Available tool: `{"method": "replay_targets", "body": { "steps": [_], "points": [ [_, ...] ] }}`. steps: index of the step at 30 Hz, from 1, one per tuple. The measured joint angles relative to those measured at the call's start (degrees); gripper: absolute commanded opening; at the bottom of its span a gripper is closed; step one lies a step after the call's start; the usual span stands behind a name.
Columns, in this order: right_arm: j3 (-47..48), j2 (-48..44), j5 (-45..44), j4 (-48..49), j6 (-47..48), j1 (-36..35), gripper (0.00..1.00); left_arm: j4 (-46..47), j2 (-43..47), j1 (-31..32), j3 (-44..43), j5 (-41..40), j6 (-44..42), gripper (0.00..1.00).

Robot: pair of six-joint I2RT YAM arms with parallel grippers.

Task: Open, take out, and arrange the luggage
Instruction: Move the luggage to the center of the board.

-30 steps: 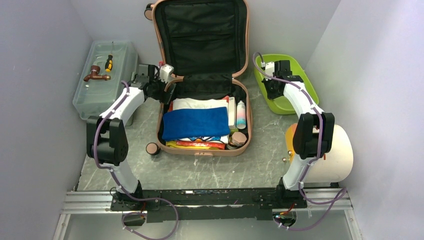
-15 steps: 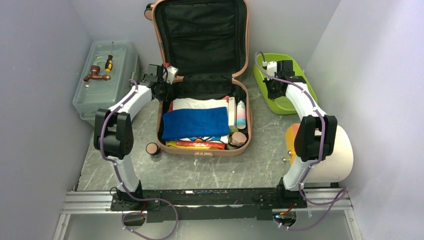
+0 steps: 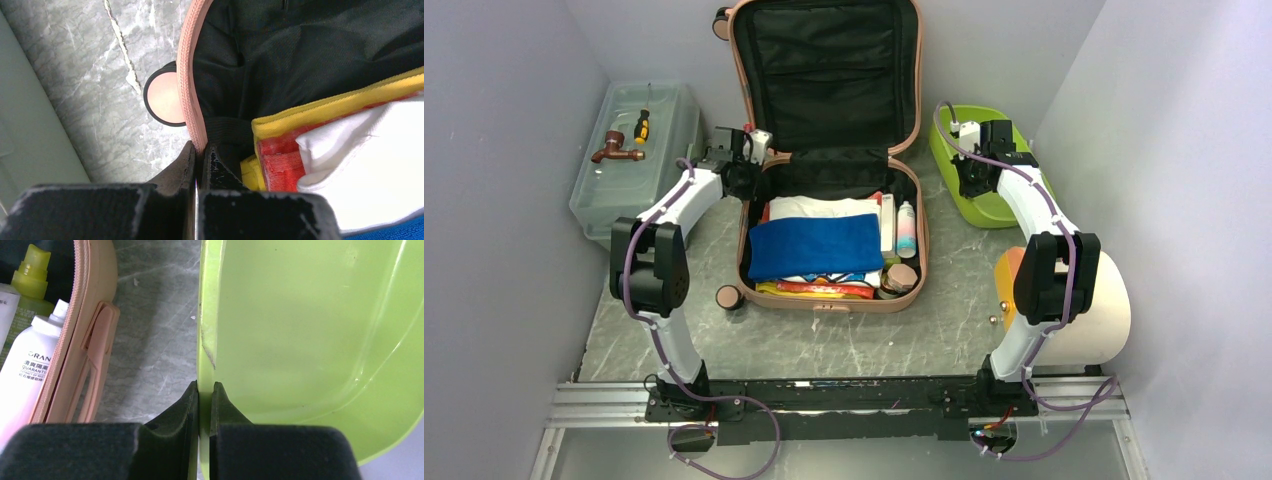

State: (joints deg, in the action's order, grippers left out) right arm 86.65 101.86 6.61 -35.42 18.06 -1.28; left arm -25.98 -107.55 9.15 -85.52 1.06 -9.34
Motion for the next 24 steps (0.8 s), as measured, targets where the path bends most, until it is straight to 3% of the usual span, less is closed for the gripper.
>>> {"method": "replay_targets", "body": {
  "steps": [11, 18, 24],
  "points": [
    [-0.15, -0.63, 0.55, -0.09, 0.22, 0.02, 0.0, -0.85, 0.15, -6.75, 0.0, 5.27, 2.12, 0.0],
    [-0.15, -0.96, 2.14, -0.11, 1.97, 0.04, 0.0, -2.23, 0.68, -13.9, 0.0, 3.8, 1.75, 0.0],
    [-0.2, -1.4, 3.41, -0.5, 2.86, 0.09, 0.0, -2.4, 0.79, -15.69, 0.0, 1.68, 1.49, 0.0]
  ]
}}
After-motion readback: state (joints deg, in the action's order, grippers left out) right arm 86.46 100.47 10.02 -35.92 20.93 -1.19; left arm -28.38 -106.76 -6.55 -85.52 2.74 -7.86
